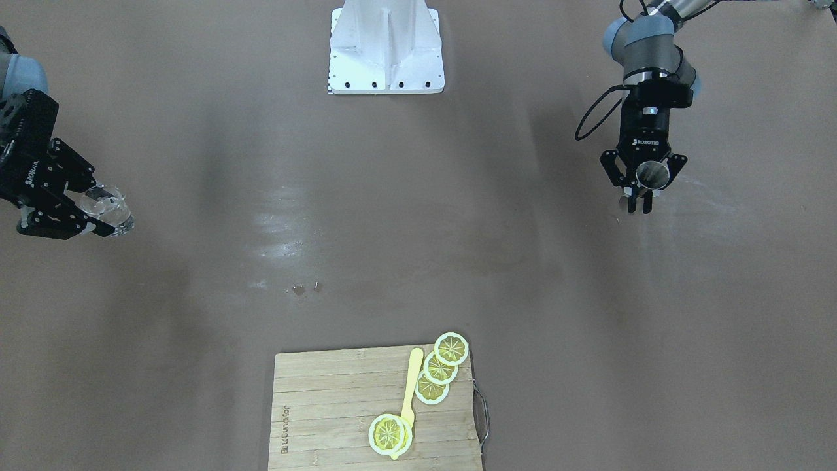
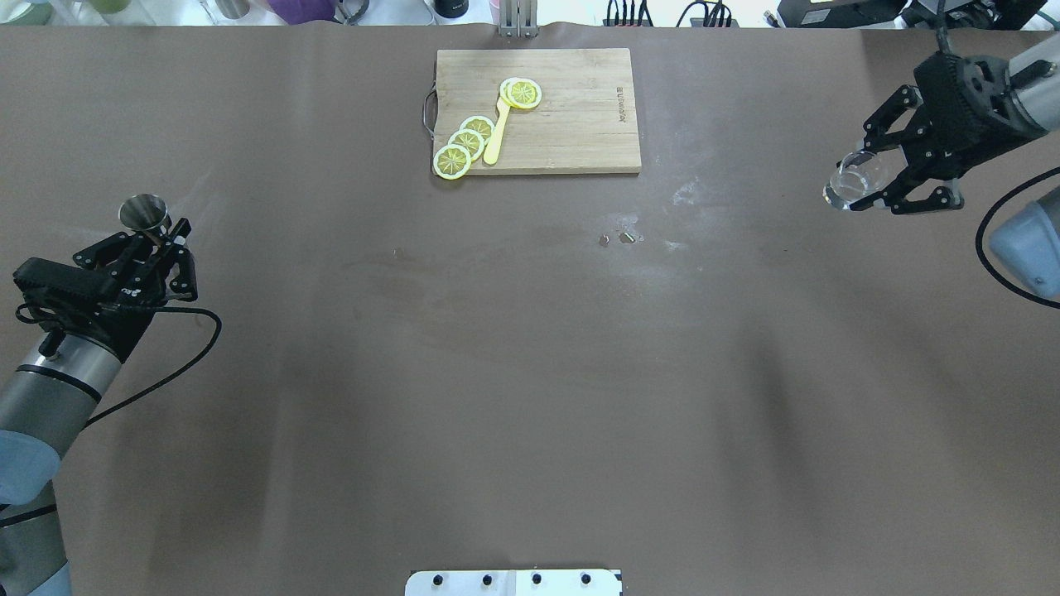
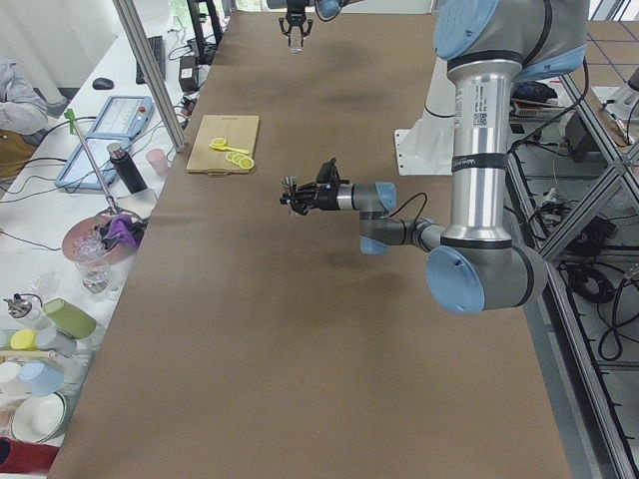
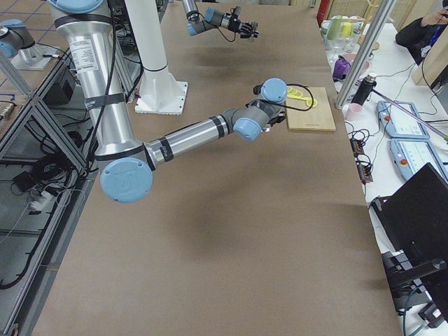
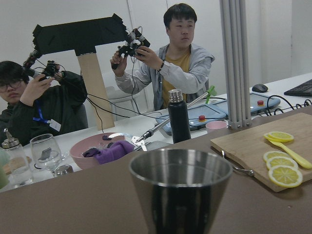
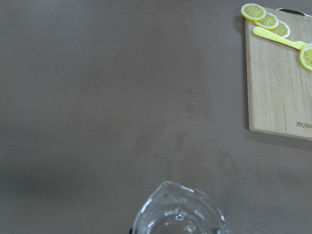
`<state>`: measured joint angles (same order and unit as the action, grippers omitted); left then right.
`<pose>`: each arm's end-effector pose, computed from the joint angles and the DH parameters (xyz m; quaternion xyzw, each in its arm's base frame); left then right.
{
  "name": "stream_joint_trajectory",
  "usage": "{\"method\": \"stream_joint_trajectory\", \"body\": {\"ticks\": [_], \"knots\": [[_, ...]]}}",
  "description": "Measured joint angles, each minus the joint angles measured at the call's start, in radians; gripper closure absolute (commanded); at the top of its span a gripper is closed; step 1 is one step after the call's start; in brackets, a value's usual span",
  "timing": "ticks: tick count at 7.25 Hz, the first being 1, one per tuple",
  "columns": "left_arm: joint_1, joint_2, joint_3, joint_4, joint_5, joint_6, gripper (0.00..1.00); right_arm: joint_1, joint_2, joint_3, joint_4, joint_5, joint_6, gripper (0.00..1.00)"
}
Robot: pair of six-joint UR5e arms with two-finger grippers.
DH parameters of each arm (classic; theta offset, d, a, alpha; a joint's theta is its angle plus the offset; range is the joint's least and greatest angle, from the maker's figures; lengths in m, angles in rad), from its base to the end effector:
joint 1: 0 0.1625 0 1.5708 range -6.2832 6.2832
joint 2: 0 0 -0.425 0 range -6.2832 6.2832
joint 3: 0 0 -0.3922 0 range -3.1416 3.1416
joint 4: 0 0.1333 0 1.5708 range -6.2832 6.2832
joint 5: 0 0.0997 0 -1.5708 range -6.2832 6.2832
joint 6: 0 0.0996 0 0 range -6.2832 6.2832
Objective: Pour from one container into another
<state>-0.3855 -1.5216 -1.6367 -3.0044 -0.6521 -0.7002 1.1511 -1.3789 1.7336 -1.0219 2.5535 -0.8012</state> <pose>0.3308 -0.3635 0.4887 0.6178 0.2861 -0.1243 0.7218 -0.1797 -0.5264 0.3994 0.4584 -0.3438 -0.6235 0.5319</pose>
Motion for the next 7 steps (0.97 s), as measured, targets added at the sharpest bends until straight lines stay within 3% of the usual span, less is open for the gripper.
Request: {"method": "stream_joint_trajectory", "body": {"ticks": [2, 4, 7], "knots": [[0.009, 0.008, 0.082, -0.005, 0.079, -0.128, 1.00, -0.006, -0.040, -0.076, 0.211, 0.001, 0.108, 1.00], [0.024, 0.010, 0.140, 0.017, 0.161, -0.263, 1.00, -0.036, -0.043, -0.183, 0.453, 0.001, 0.335, 1.00], [0.045, 0.012, 0.169, 0.167, 0.274, -0.451, 1.00, -0.125, -0.034, -0.251, 0.651, -0.049, 0.567, 1.00]]}}
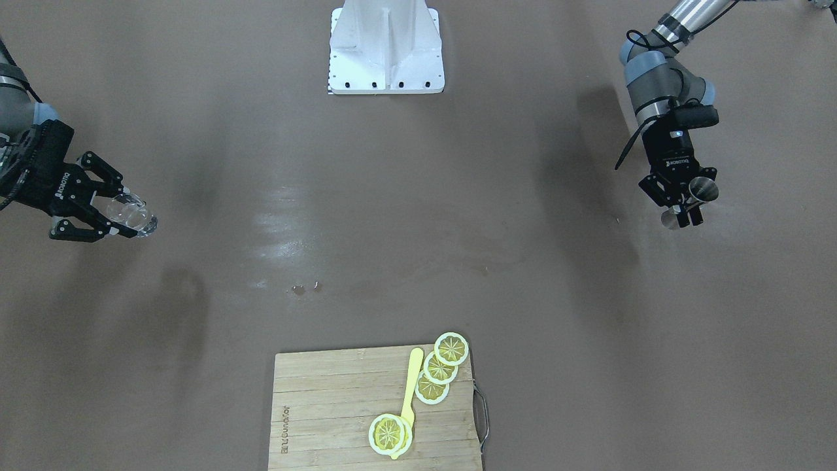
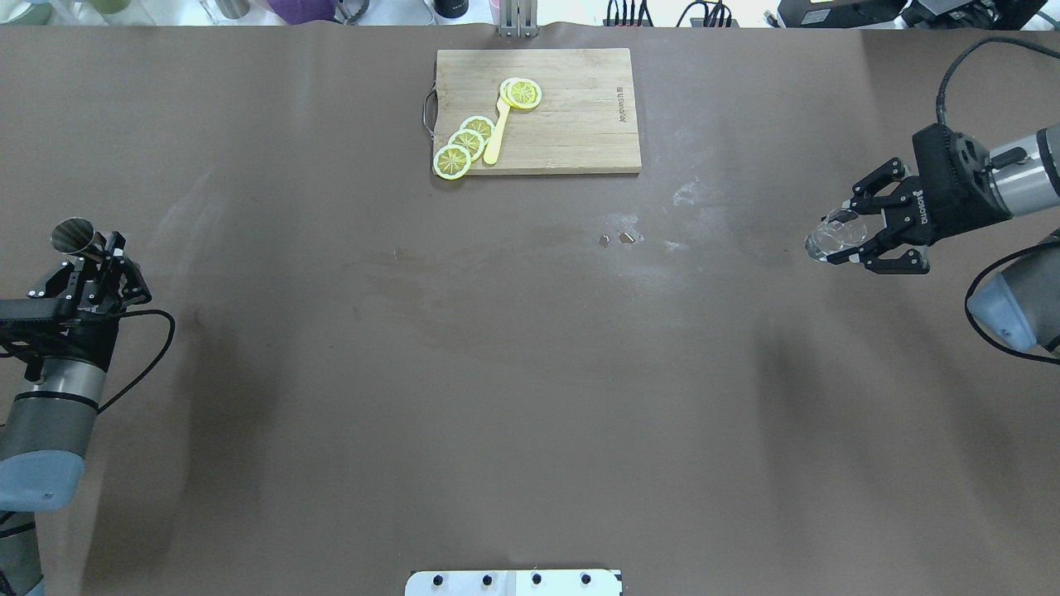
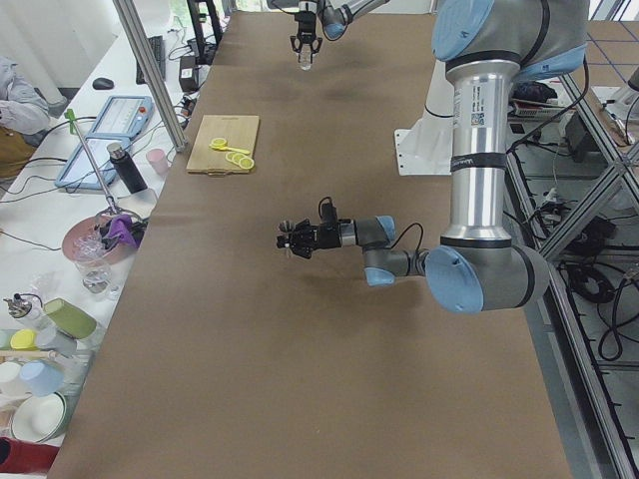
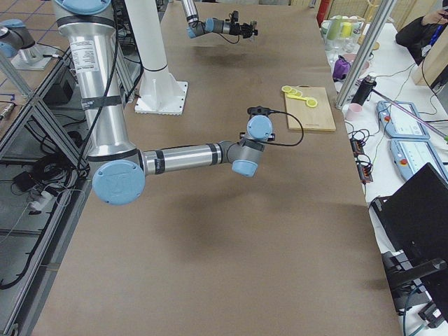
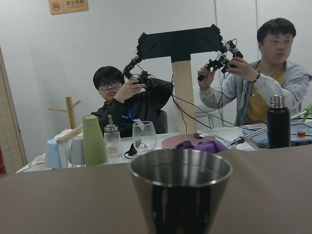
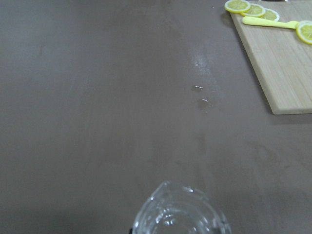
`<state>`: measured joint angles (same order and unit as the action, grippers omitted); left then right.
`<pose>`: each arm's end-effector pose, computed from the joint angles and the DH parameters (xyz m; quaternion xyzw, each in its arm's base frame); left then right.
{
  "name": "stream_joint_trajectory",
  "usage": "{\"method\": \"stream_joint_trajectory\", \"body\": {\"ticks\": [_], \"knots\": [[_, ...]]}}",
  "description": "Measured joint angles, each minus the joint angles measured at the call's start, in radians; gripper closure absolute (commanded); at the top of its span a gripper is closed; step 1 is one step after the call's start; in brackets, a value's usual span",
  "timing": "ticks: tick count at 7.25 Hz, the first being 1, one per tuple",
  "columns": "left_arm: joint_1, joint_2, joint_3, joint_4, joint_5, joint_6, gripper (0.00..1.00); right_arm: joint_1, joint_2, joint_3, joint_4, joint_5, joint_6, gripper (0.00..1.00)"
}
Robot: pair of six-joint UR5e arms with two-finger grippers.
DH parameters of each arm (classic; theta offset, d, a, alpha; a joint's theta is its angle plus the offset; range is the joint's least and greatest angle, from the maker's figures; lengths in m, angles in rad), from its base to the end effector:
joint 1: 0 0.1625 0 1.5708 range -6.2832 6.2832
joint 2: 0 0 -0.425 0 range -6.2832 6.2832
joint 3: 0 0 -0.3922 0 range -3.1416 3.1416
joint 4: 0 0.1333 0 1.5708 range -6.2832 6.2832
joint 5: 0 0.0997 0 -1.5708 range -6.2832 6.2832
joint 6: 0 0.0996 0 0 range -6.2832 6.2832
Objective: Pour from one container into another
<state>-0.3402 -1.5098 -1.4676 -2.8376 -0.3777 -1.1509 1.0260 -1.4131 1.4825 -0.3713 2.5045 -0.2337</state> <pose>0.3383 -0.3593 0.5784 0.6052 0.2249 -0.2660 0.7159 -0.2365 -0.4930 0.4775 0.4668 -0.4401 -0.5198 0.5642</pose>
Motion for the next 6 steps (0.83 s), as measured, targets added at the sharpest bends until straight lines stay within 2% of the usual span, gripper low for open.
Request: {"method": "stream_joint_trajectory", "body": {"ticks": [2, 6], "knots": [[0.017, -0.001, -0.004, 0.171, 0.049, -0.192, 1.00, -0.088, 0.014, -0.081, 0.146, -0.094, 0.091, 1.00], [0.043, -0.002, 0.005, 0.257, 0.059, -0.316, 1.00, -0.148, 0.013, -0.129, 0.185, -0.142, 0.109, 1.00]]}}
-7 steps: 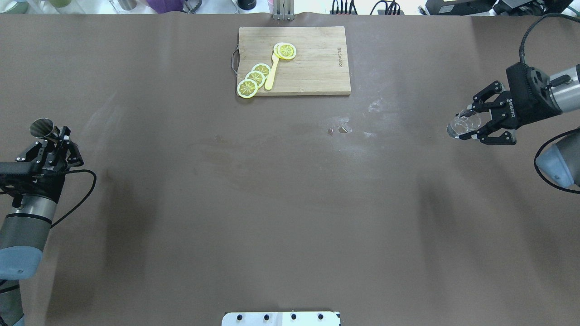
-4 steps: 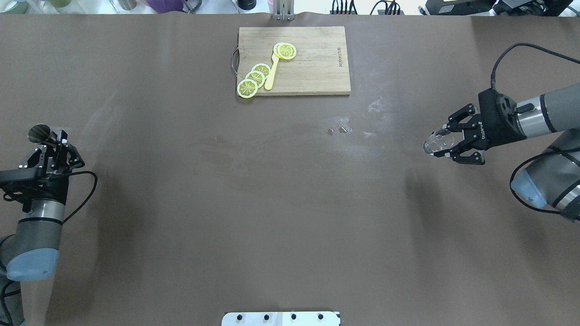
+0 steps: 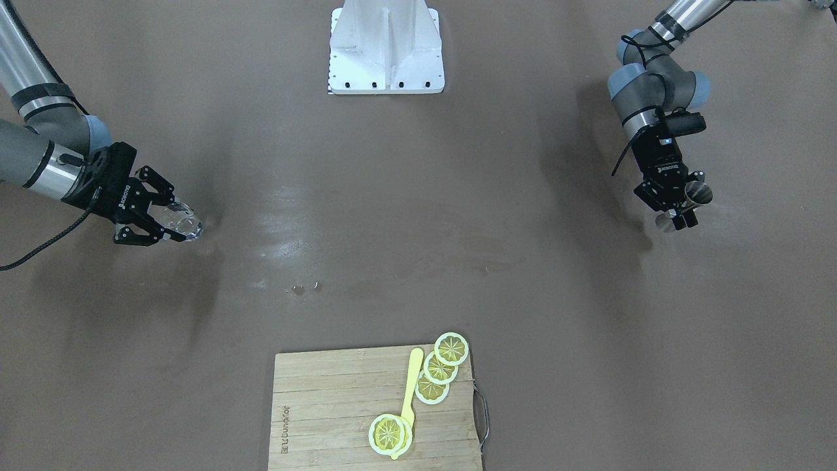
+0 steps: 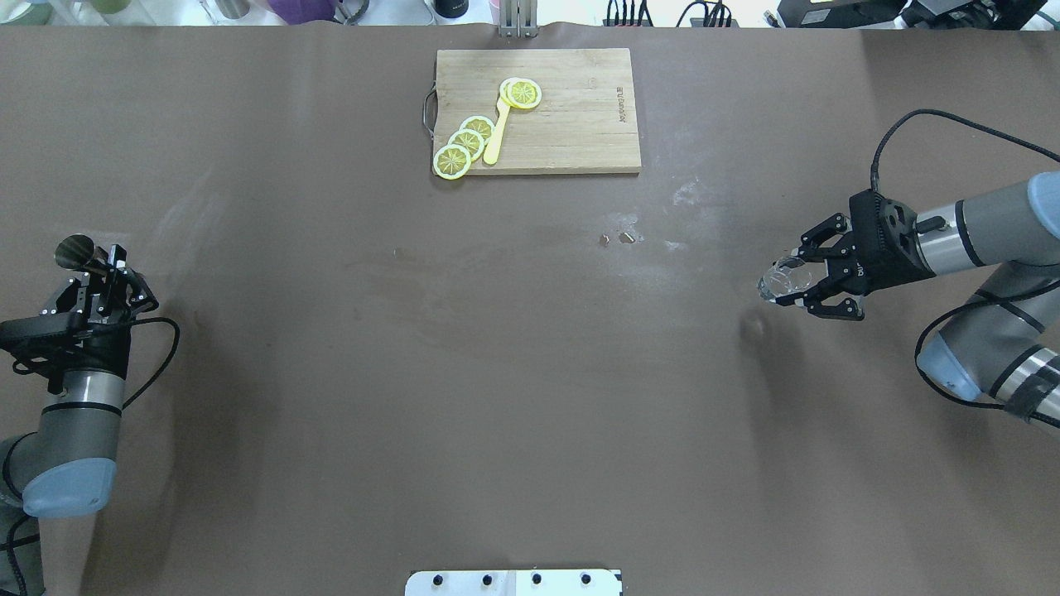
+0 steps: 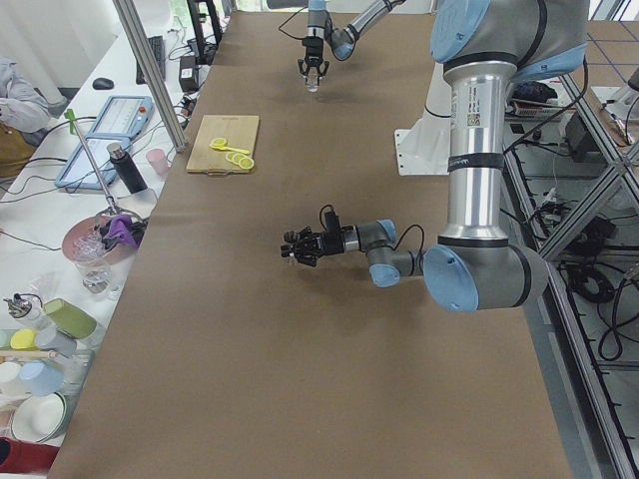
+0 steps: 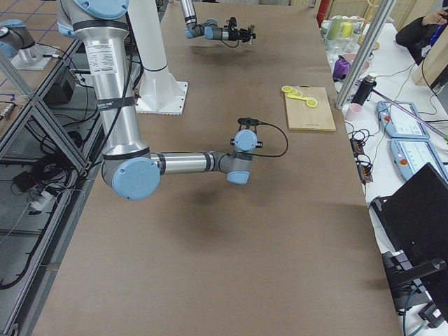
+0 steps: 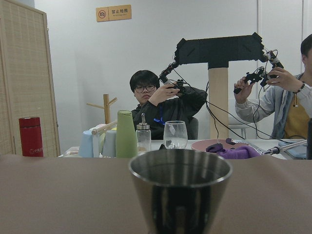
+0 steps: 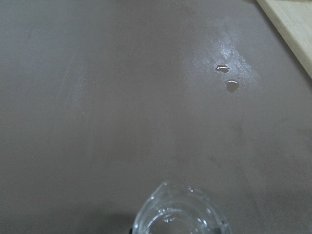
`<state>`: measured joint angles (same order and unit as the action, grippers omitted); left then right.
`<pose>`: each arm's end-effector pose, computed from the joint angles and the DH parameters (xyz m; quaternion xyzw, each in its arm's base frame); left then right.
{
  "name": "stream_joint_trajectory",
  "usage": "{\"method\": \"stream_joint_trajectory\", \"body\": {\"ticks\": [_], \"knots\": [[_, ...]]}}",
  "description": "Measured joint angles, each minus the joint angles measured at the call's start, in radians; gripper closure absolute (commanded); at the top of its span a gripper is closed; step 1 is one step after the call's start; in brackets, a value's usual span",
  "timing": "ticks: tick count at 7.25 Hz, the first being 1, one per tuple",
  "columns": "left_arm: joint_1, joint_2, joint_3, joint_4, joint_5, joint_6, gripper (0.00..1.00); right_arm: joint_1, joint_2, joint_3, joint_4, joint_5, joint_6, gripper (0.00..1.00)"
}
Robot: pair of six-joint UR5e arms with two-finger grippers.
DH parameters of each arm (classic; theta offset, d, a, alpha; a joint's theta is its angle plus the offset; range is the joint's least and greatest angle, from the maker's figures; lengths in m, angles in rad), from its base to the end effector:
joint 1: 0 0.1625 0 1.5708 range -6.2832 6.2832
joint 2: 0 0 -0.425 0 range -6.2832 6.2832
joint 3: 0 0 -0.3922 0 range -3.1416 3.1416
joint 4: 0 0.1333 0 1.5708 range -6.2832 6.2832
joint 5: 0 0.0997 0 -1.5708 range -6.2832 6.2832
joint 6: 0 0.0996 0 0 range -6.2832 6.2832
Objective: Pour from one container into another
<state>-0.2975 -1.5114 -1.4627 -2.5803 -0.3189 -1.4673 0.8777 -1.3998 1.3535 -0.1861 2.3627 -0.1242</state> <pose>0.3646 -0.3501 0.5986 0.5900 0.2181 -0.3099 0.7130 -0.3067 -0.4669 0.5185 0.4645 -0.4510 -0.5071 0.5690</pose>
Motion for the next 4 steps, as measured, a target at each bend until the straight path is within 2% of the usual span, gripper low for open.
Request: {"method": "stream_joint_trajectory", "body": {"ticks": [2, 4], "knots": [[0.016, -0.001, 0.000, 0.061, 0.003, -0.060, 1.00, -0.015, -0.003, -0.009, 0.000, -0.006, -0.004, 1.00], [0.032, -0.001, 0.003, 0.078, 0.009, -0.081, 0.85, -0.025, -0.006, -0.013, 0.000, -0.010, -0.006, 1.00]]}}
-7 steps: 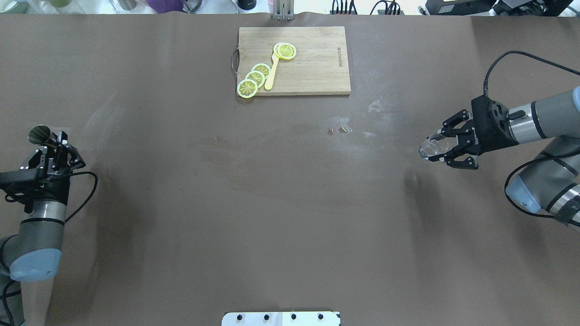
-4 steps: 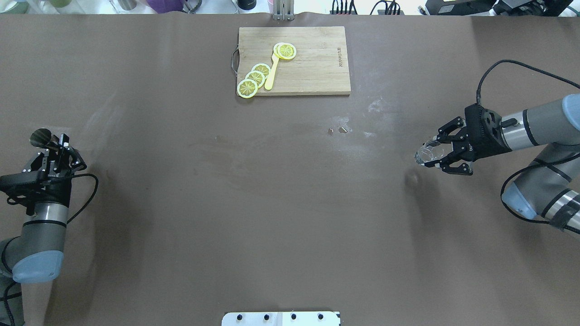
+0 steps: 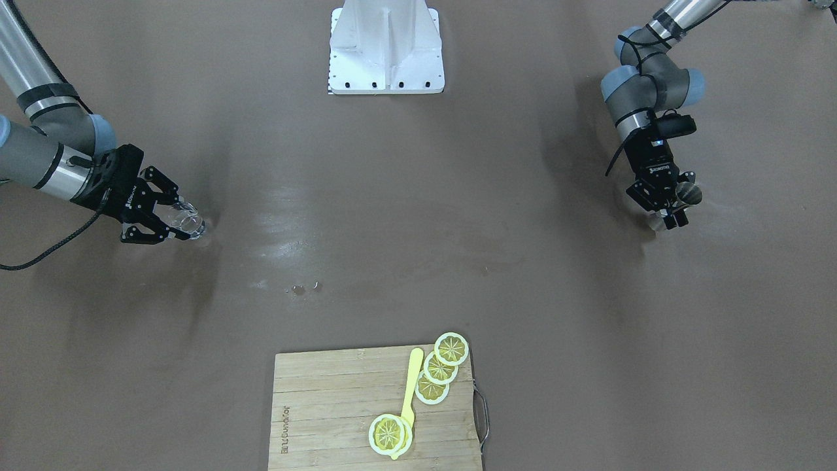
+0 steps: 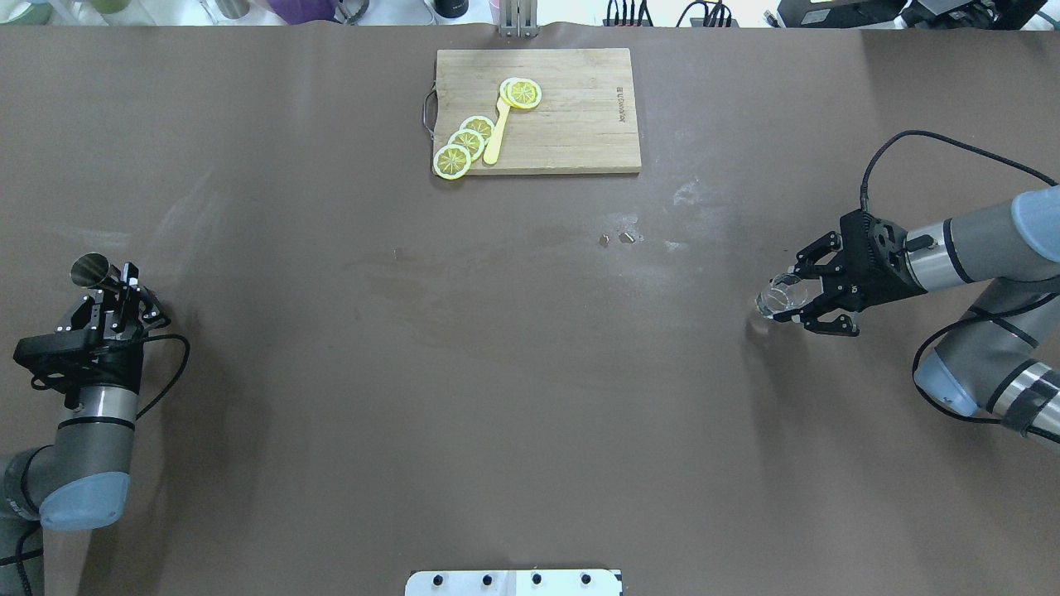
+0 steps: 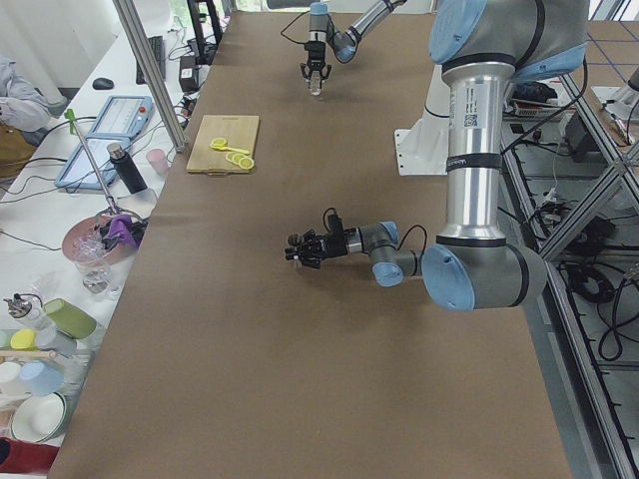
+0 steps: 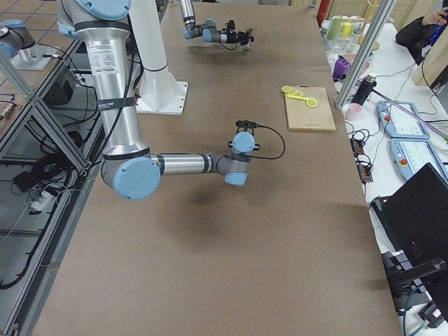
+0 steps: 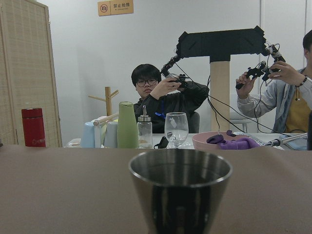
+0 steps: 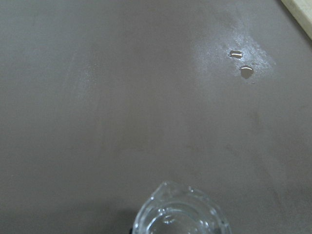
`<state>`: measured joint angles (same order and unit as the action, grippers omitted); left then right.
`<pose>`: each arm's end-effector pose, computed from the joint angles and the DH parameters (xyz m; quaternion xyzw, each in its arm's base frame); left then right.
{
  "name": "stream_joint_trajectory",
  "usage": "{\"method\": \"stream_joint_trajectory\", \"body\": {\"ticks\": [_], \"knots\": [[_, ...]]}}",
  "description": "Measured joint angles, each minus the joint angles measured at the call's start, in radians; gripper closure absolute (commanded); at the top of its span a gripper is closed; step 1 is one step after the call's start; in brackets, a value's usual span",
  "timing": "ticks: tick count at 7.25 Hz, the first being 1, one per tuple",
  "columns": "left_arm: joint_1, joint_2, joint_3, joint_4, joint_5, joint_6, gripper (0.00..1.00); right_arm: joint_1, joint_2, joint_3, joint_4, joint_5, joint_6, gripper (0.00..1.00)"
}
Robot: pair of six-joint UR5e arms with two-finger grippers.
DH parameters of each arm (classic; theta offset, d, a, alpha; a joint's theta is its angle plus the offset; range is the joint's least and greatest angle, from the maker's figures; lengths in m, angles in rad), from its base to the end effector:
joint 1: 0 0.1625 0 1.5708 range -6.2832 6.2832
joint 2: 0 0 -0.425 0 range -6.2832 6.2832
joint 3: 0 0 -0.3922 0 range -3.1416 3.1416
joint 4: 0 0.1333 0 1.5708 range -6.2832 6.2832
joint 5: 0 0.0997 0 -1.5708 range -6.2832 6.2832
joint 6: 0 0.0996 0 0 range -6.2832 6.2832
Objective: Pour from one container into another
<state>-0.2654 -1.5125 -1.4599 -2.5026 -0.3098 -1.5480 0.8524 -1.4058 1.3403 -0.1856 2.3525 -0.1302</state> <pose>0.3791 -0.3395 0.6059 0.5847 0.2189 -0.3085 0.7177 -0.3174 -0.4589 0.5284 0.4552 -0.4524 -0.5136 0.5696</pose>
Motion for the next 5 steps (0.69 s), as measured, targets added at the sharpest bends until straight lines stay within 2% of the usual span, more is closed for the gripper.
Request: {"method": "stream_joint_trajectory", "body": {"ticks": [1, 2, 3, 5], "knots": [[0.007, 0.000, 0.002, 0.001, 0.004, -0.010, 0.69, -0.004, -0.001, -0.001, 0.000, -0.001, -0.001, 1.00], [0.017, 0.000, 0.004, 0.002, 0.013, -0.023, 0.39, -0.008, -0.002, -0.002, 0.000, -0.001, -0.001, 1.00], [0.028, 0.000, 0.005, 0.003, 0.025, -0.035, 0.02, -0.011, -0.002, -0.002, 0.000, -0.001, -0.001, 1.00], [0.040, 0.000, 0.005, 0.015, 0.037, -0.042, 0.01, -0.018, -0.002, -0.005, 0.000, -0.005, -0.002, 1.00]]}}
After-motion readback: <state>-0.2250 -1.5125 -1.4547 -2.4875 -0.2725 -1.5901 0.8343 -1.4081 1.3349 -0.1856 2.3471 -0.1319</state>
